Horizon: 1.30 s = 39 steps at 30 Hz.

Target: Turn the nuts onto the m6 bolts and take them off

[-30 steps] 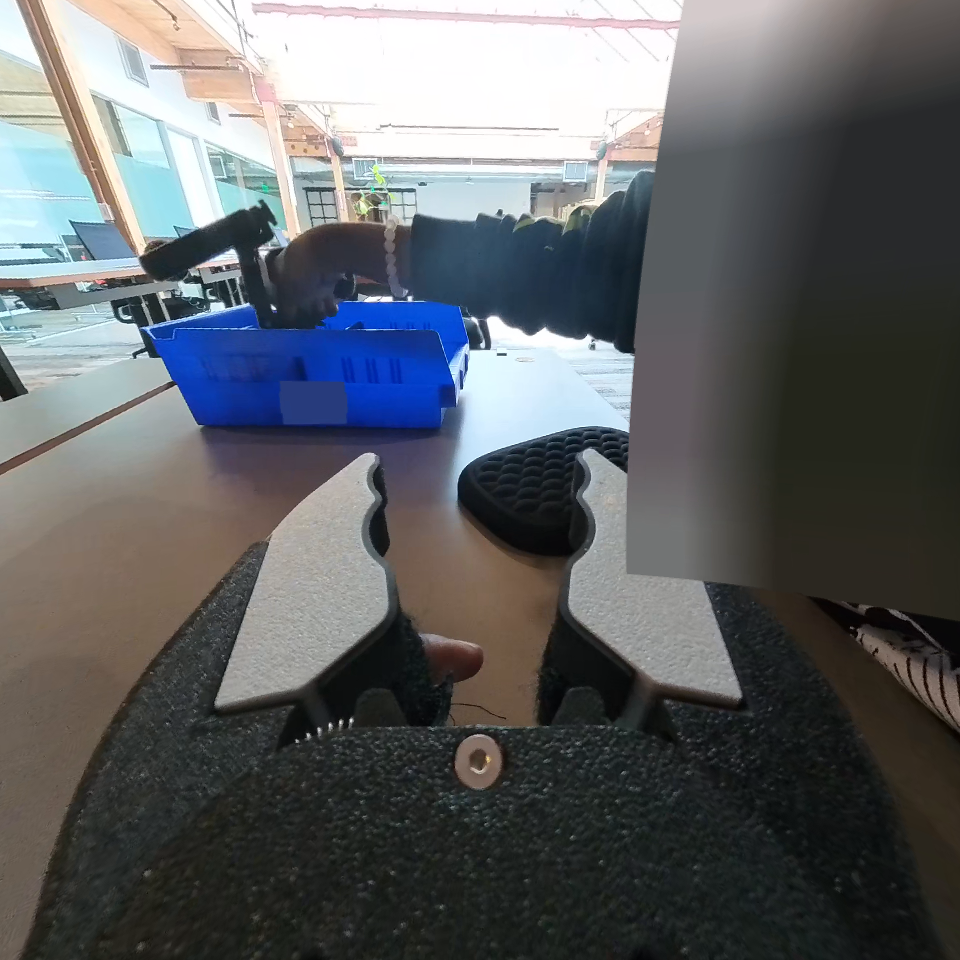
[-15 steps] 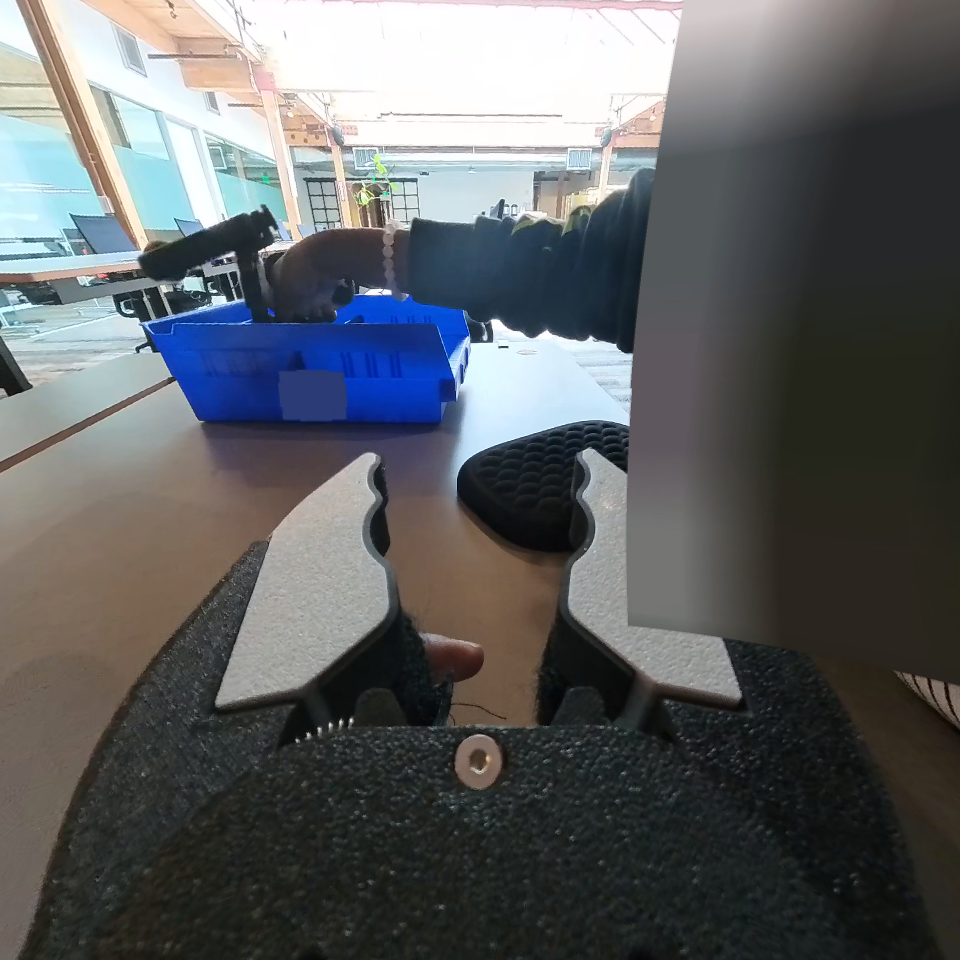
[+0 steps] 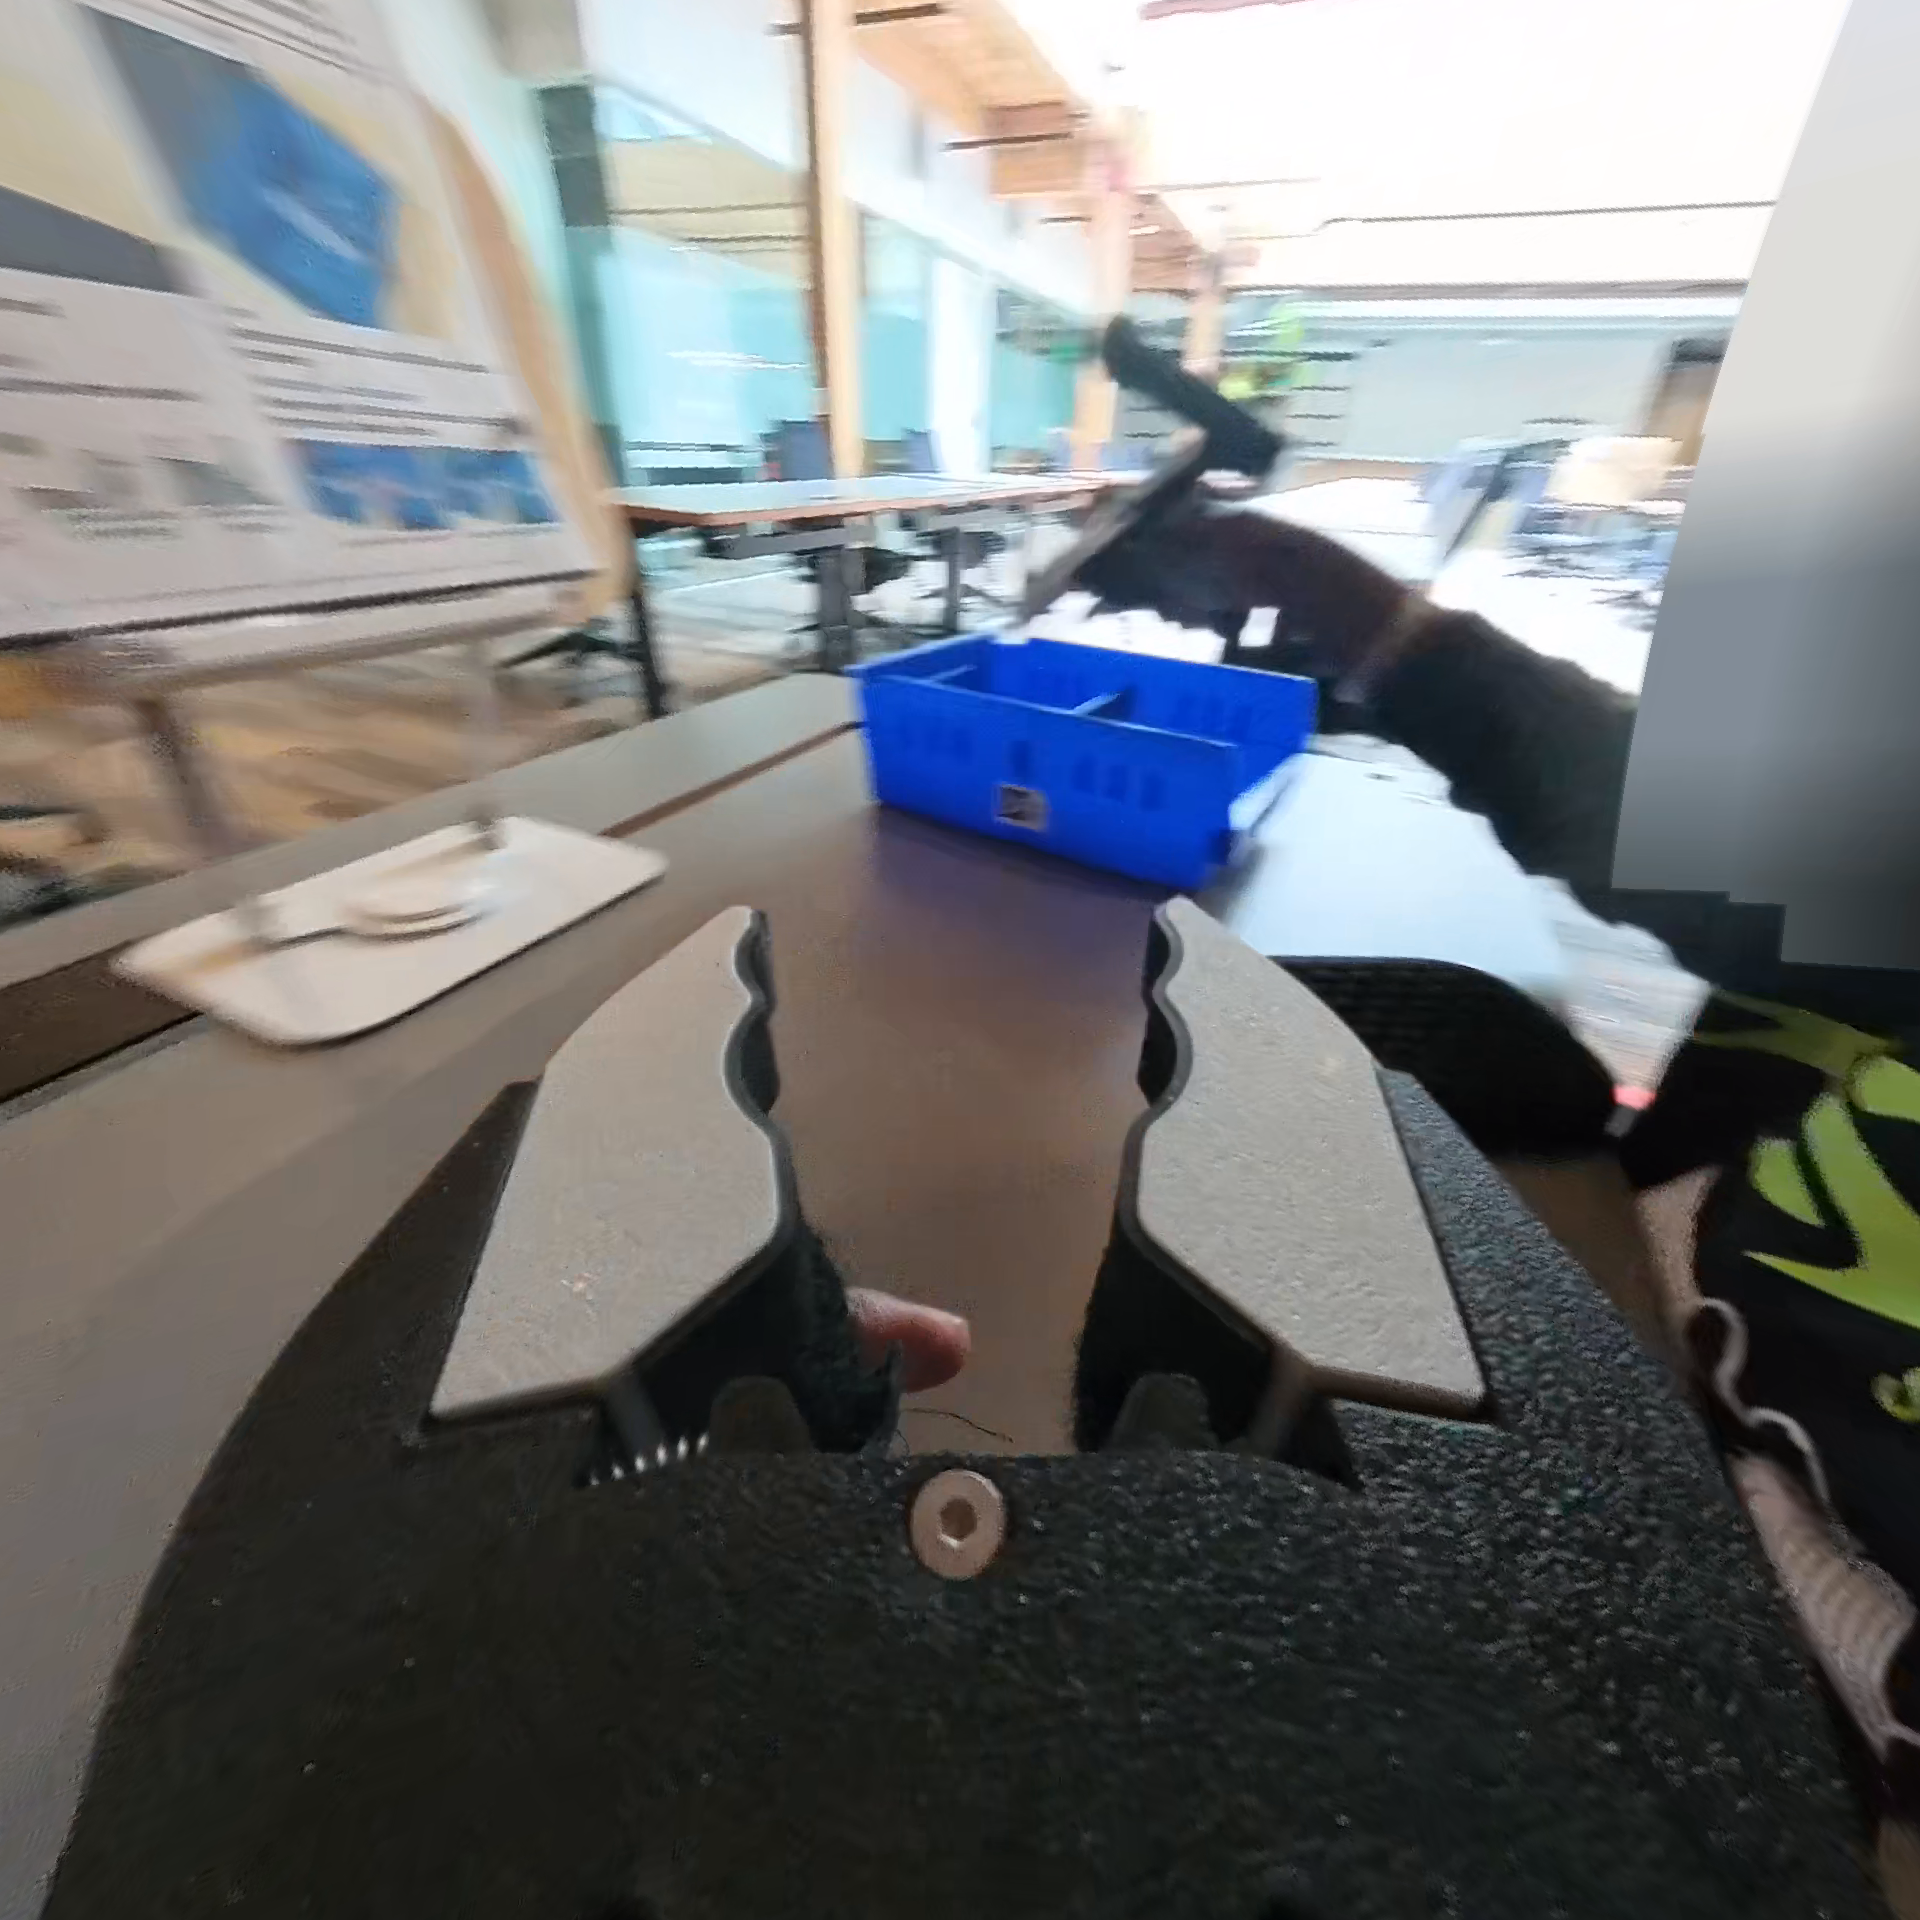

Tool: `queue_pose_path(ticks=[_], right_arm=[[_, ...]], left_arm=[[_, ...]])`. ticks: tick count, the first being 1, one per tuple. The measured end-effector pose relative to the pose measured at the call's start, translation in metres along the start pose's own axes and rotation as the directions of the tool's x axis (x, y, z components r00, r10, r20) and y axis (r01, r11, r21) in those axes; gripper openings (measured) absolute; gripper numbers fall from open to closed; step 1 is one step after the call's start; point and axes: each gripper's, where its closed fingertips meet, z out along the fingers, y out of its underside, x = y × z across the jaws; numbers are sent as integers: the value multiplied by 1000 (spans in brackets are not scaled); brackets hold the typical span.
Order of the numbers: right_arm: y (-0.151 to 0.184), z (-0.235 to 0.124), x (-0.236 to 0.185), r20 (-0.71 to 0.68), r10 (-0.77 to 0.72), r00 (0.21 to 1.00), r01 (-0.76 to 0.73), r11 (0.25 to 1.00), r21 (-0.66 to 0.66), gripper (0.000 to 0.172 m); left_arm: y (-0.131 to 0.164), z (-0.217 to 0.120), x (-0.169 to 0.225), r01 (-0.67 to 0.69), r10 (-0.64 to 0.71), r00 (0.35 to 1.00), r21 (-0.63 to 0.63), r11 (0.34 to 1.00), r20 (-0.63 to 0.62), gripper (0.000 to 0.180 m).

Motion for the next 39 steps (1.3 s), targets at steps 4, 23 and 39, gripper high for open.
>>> queue_pose_path(ticks=[4,23,39], right_arm=[[0,-33,-28,27,-17,999,13,993,115,42],[-4,-132,-116,-35,-239,970,239,930,279,42],[-9,-149,-127,-67,-291,954,297,901,315,41]], left_arm=[[-32,-73,-54,25,-24,959,0,1000,282,65],[90,-238,-264,611,-35,477,-302,732,878,47],[144,-228,-282,728,54,445,-396,559,894,23]])
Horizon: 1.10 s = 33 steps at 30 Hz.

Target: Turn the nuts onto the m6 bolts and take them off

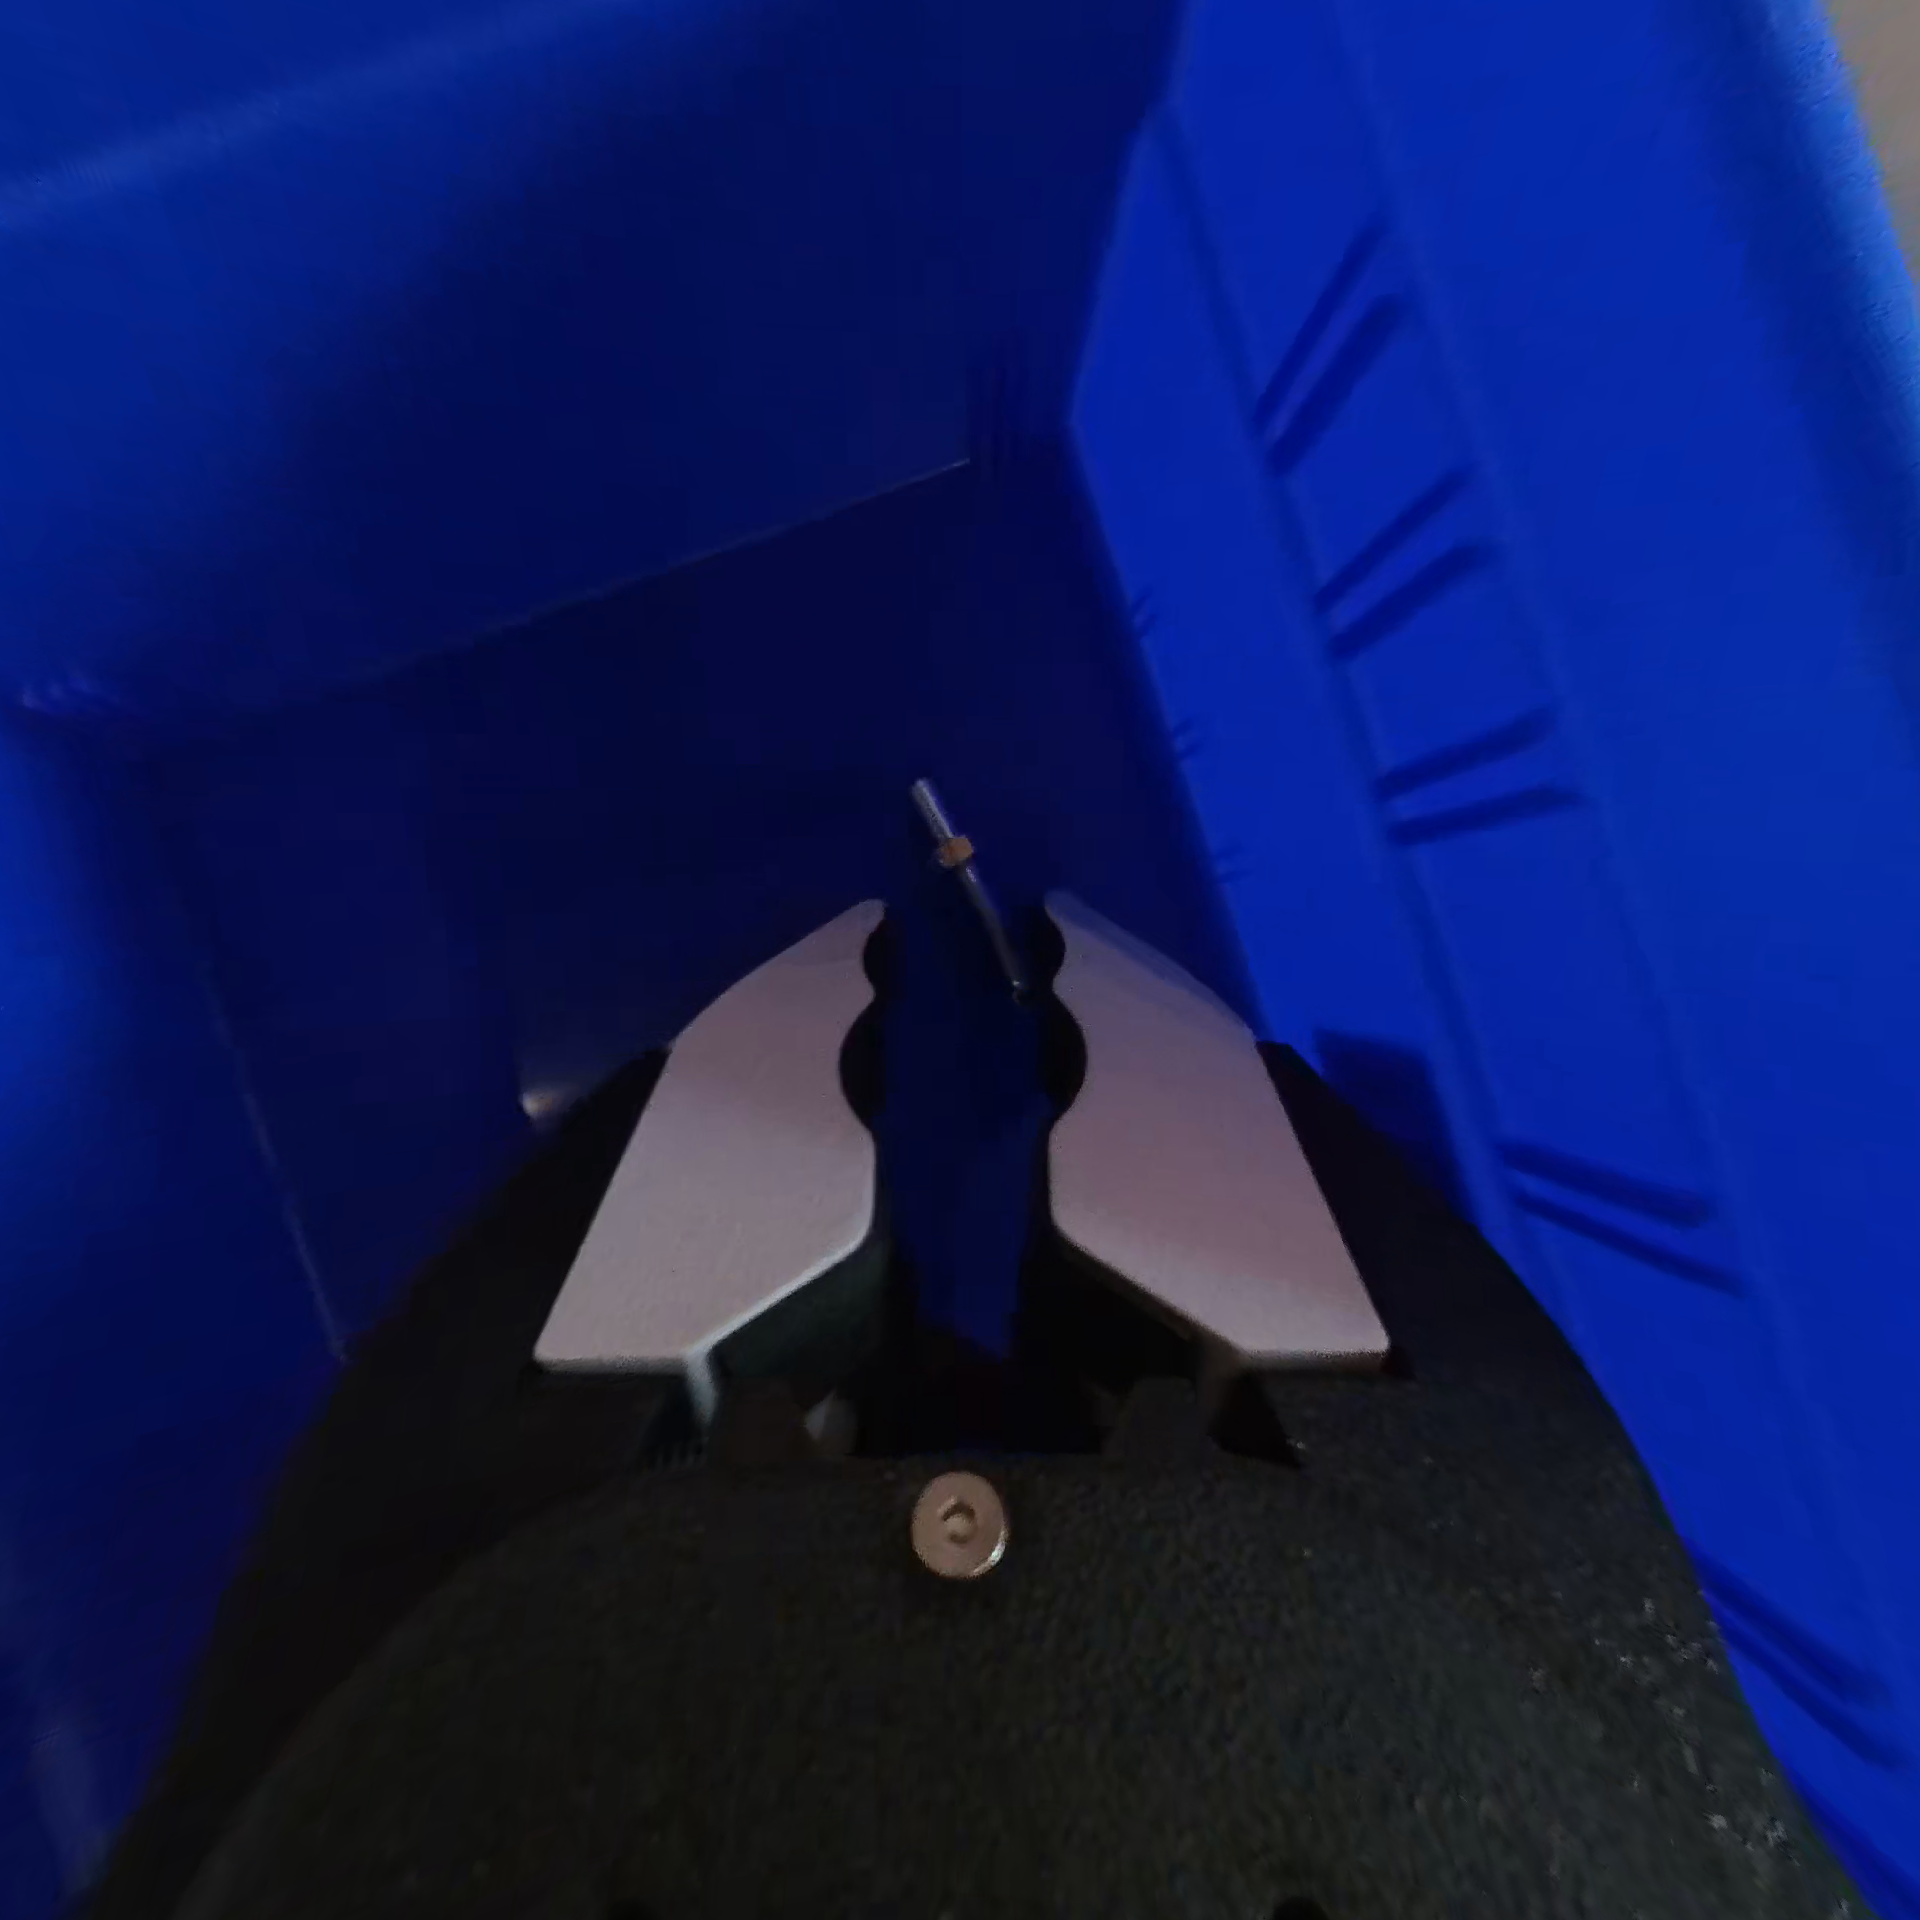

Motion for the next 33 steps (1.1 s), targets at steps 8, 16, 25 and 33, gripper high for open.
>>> queue_pose_path(ticks=[8,16,25,33], right_arm=[[-7,-1,-8,7,-36,999,36,999,20,40],[-22,7,-32,60,-65,996,61,996,66,36],[-68,28,-106,302,-78,950,1,969,249,31],[-121,46,-194,640,-54,767,-239,901,362,30]], left_arm=[[1,-3,3,-64,61,997,71,995,47,5],[-35,-70,19,-252,184,958,336,907,220,5],[-69,-171,153,-363,387,915,653,665,115,5],[-43,-223,294,-278,620,778,831,482,-100,5]])
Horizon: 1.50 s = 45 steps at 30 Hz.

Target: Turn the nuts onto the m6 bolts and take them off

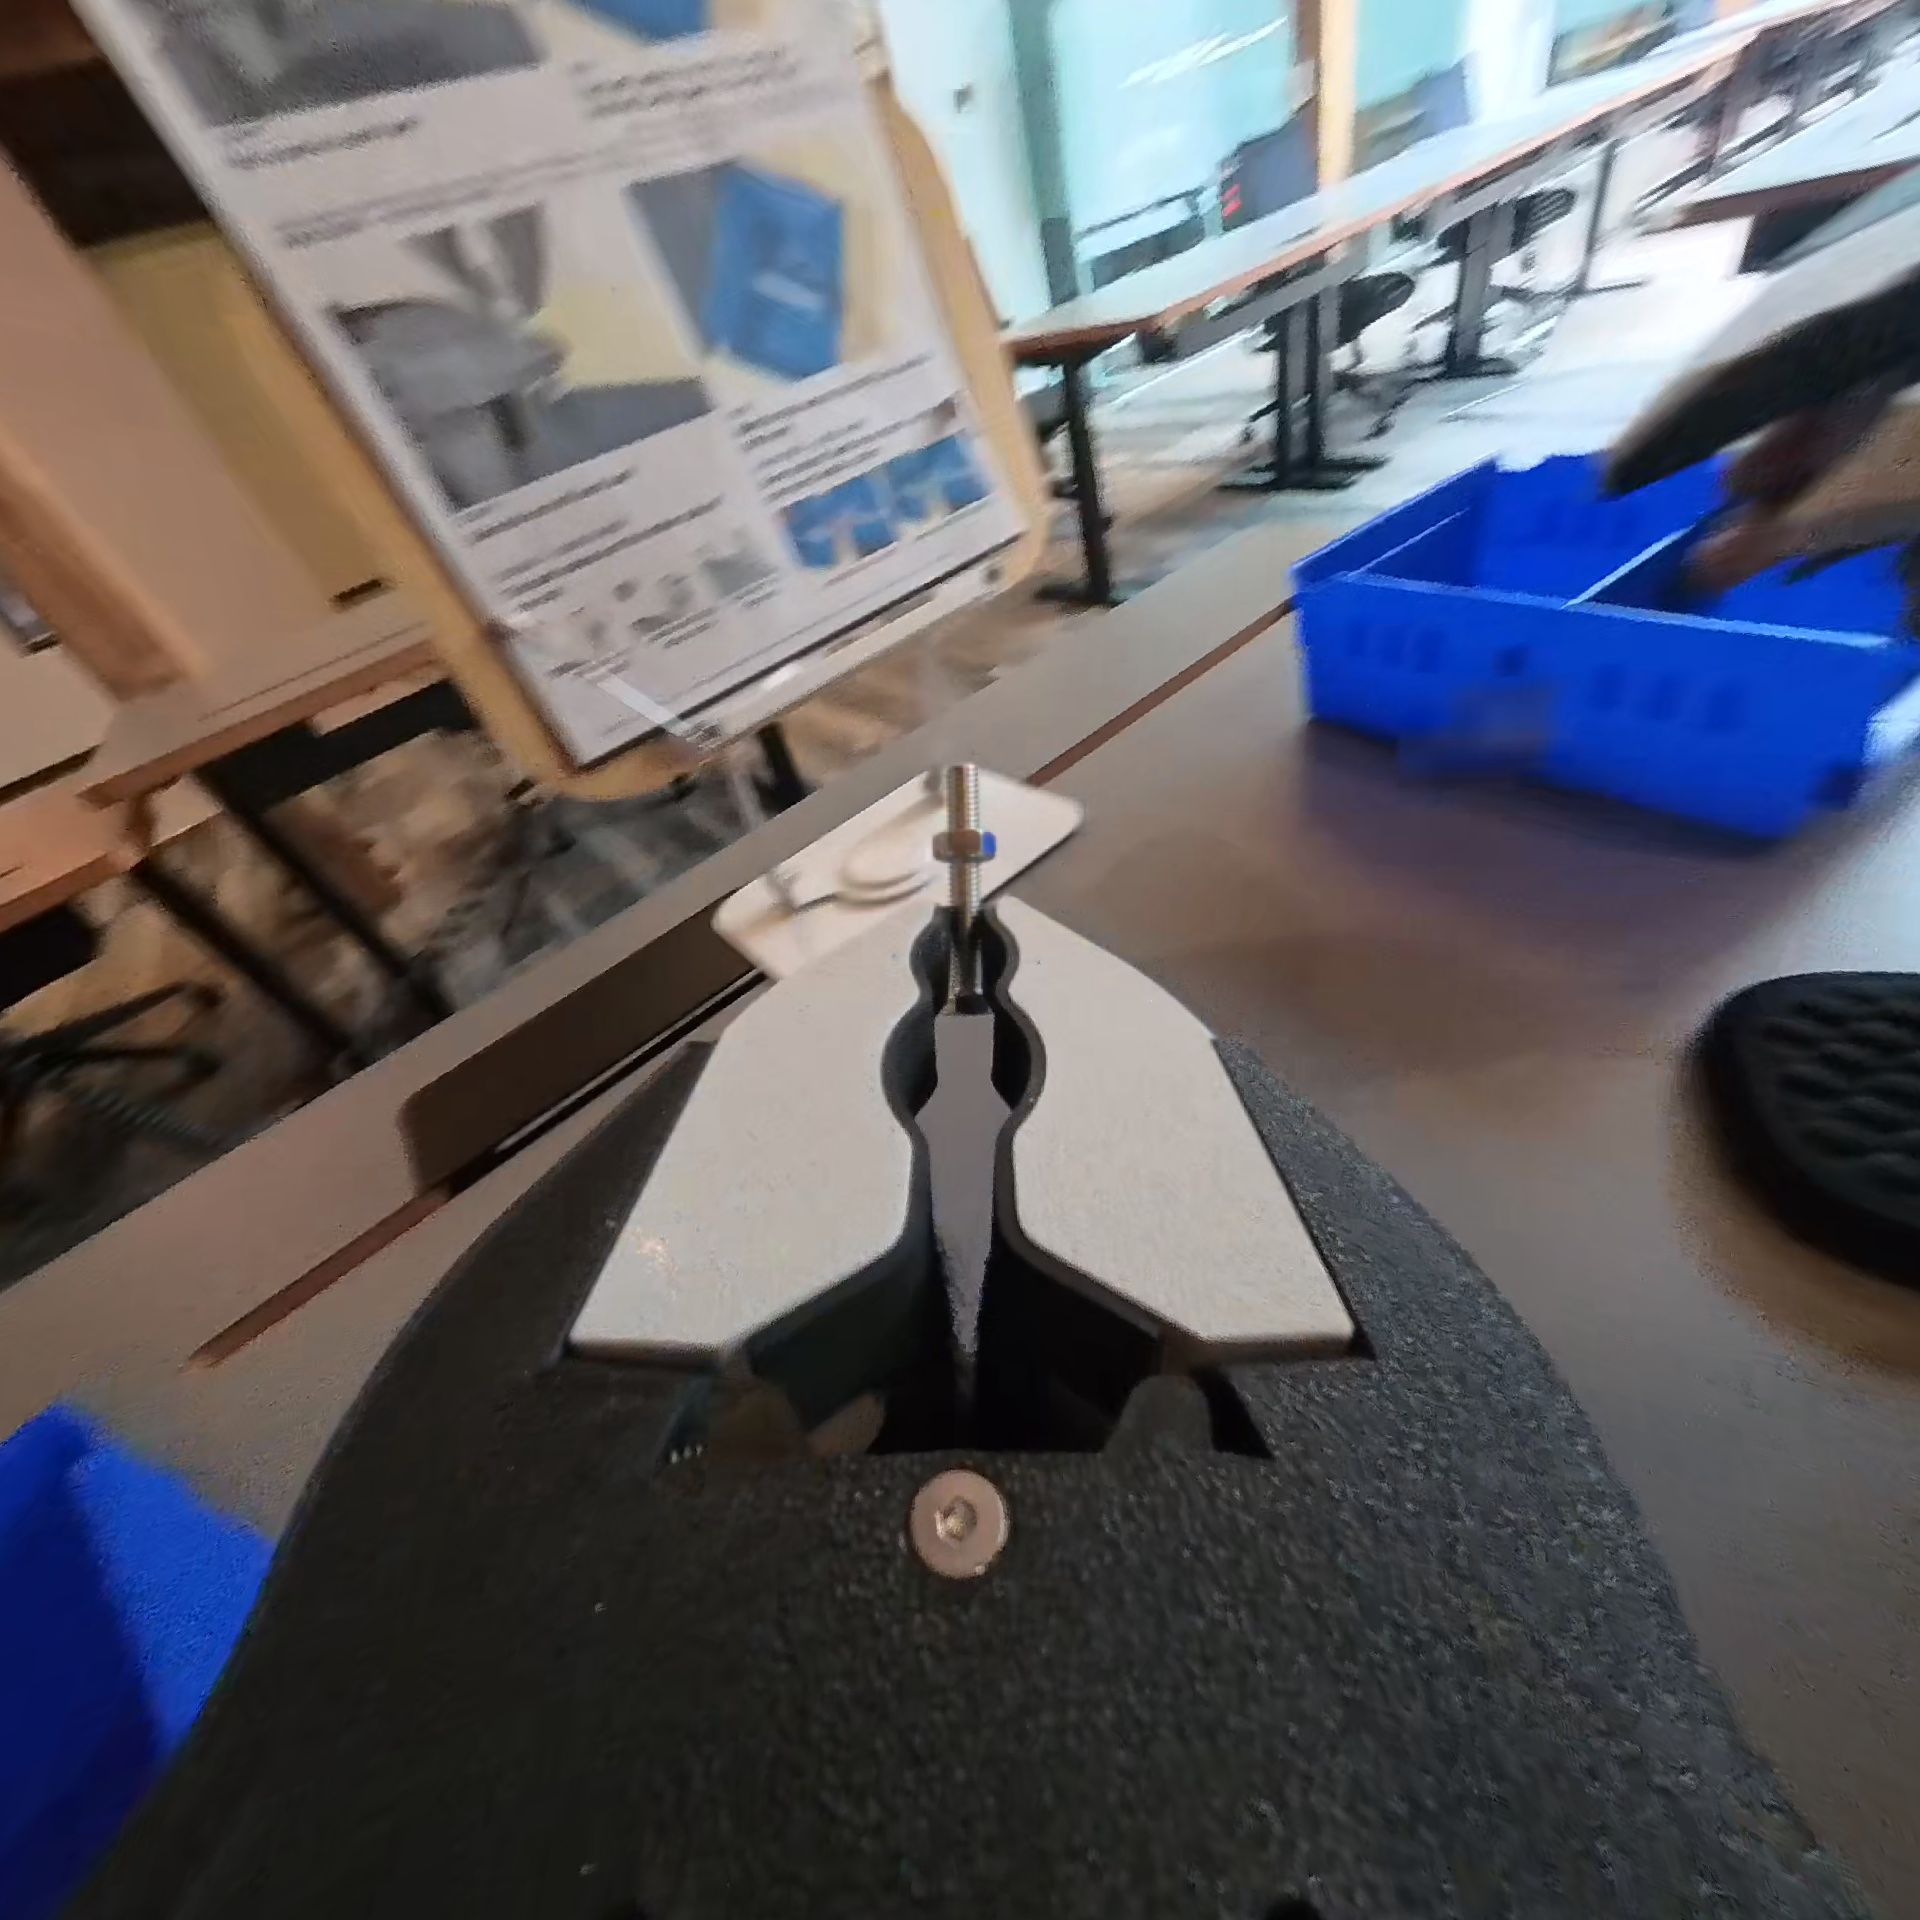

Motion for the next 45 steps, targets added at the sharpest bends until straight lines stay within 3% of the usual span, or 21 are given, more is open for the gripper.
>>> queue_pose_path(ticks=[6,12,16,23,26,29,36,45], right_arm=[[-1,31,-6,131,146,981,-153,987,43,30],[2,36,-10,275,325,905,-348,937,39,17],[3,36,-13,333,359,872,-388,921,23,14],[10,32,-19,292,243,925,-248,969,-19,5],[10,27,-23,267,150,952,-141,989,-54,4],[12,23,-30,258,76,963,-47,992,-119,5],[26,24,-47,281,-19,960,92,964,-249,5],[32,22,-51,309,-27,951,122,949,-292,4]], left_arm=[[-23,5,63,-11,26,986,92,996,-163,5],[-27,6,88,-10,37,972,117,993,-233,5],[-26,8,98,-12,43,964,117,993,-262,5],[-20,10,110,-3,42,949,122,993,-312,6],[-11,12,118,-2,50,931,131,991,-362,26],[5,16,129,-14,67,904,127,992,-423,31],[14,19,153,32,49,852,146,989,-522,23],[19,21,160,77,12,823,133,988,-568,4]])
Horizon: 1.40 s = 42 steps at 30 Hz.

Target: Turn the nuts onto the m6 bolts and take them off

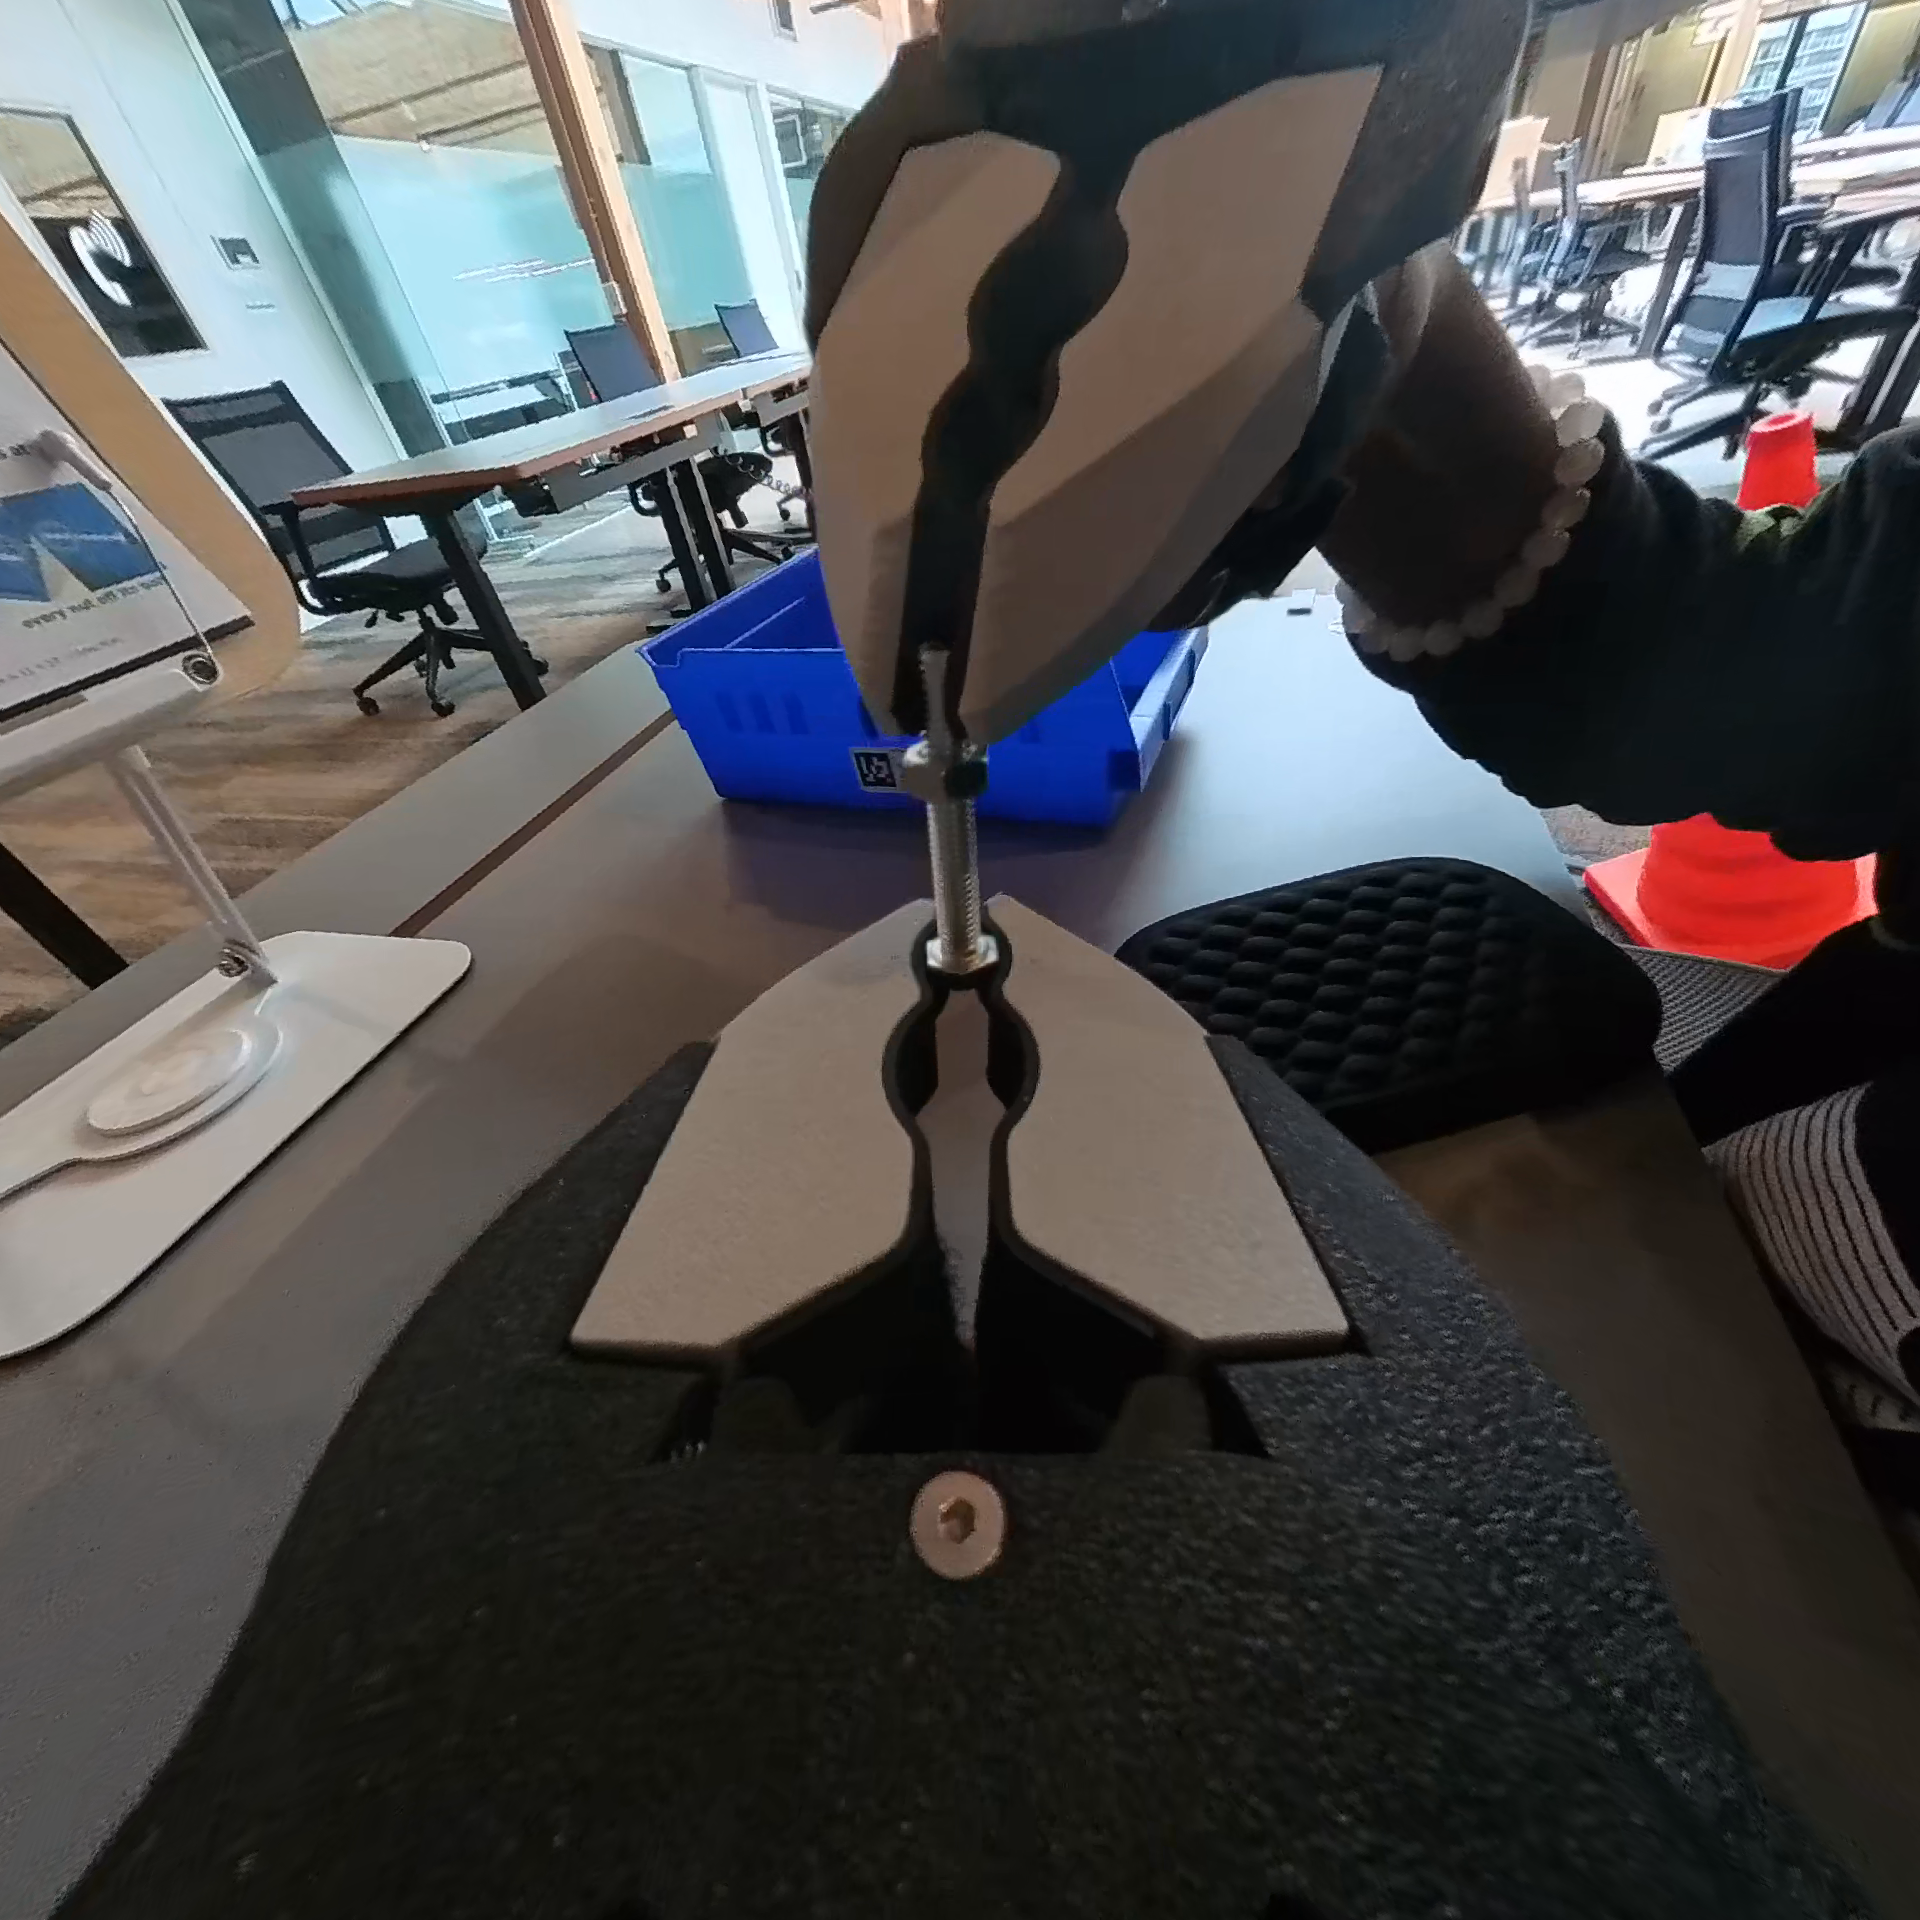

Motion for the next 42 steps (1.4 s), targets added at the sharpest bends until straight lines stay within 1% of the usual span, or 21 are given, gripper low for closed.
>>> queue_pose_path(ticks=[6,9,10,12,15,19,22,25,29,32,38,39,40,42], right_arm=[[0,1,-1,2,-20,1000,20,1000,10,6],[-2,0,3,-32,-21,999,23,997,80,34],[0,-1,4,-35,-12,999,16,994,108,40],[6,1,5,-45,7,999,0,987,161,47],[20,8,2,-42,27,999,-17,975,223,50],[35,16,3,-72,30,997,-10,964,267,50],[39,18,4,-89,21,996,6,954,299,46],[41,20,7,-117,19,993,20,944,328,41],[48,28,9,-133,18,991,24,951,308,41],[47,32,9,-147,2,989,43,953,299,41],[49,27,16,-173,15,985,37,955,293,38],[50,25,17,-175,22,984,30,956,293,38],[50,21,19,-190,30,981,28,955,295,32],[51,14,21,-204,30,979,36,950,309,28]], left_arm=[[-1,0,4,23,-21,999,47,999,-38,3],[0,0,4,28,-25,999,97,995,-36,3],[2,0,4,26,-22,999,112,993,-40,3],[10,0,5,33,-27,999,143,989,-46,3],[25,1,6,53,-39,996,173,984,-81,3],[36,3,9,89,-59,987,197,976,-151,3],[37,3,10,136,-92,975,214,967,-202,3],[40,3,10,162,-113,968,212,964,-225,3],[40,2,10,172,-121,965,212,962,-232,3],[41,4,12,155,-107,967,201,967,-231,3],[41,4,12,155,-109,968,195,968,-226,3],[41,4,12,158,-113,968,194,968,-224,3],[41,4,11,161,-115,967,196,967,-225,2],[41,4,11,158,-113,968,195,968,-224,2]])
